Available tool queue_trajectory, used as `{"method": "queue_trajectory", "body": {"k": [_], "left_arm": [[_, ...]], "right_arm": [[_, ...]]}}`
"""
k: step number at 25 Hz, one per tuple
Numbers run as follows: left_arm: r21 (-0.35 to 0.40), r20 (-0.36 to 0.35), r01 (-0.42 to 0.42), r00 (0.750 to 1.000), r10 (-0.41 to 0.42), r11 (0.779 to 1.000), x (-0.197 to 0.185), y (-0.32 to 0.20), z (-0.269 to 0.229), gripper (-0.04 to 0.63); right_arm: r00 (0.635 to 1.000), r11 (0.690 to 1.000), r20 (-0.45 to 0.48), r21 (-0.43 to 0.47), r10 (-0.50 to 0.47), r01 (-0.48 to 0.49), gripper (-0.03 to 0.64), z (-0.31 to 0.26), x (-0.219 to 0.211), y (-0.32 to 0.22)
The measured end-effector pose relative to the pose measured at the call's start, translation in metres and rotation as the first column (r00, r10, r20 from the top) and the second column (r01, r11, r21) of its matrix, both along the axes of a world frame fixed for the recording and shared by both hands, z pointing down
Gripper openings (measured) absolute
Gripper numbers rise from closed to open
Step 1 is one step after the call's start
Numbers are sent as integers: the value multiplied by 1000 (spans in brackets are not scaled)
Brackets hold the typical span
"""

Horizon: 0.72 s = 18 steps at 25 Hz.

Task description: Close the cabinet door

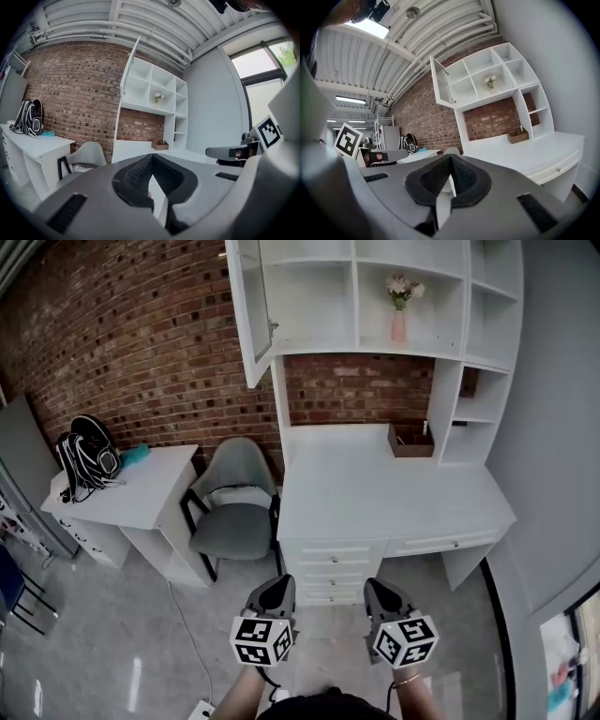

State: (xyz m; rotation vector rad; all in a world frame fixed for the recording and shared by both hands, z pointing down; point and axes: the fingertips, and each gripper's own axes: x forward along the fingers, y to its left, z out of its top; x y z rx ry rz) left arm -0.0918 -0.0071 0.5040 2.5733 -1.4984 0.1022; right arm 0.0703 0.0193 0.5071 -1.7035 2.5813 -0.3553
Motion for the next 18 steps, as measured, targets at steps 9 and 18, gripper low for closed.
{"method": "queue_trajectory", "body": {"k": [9, 18], "left_arm": [[30, 4, 30, 1000, -30, 999, 12, -6, -9, 9], [19, 21, 54, 998, -54, 998, 18, -22, -21, 9]], "right_arm": [[999, 999, 16, 4, -33, 32, 0, -3, 15, -10], [997, 997, 6, -36, -73, 73, 0, -8, 15, -28]]}}
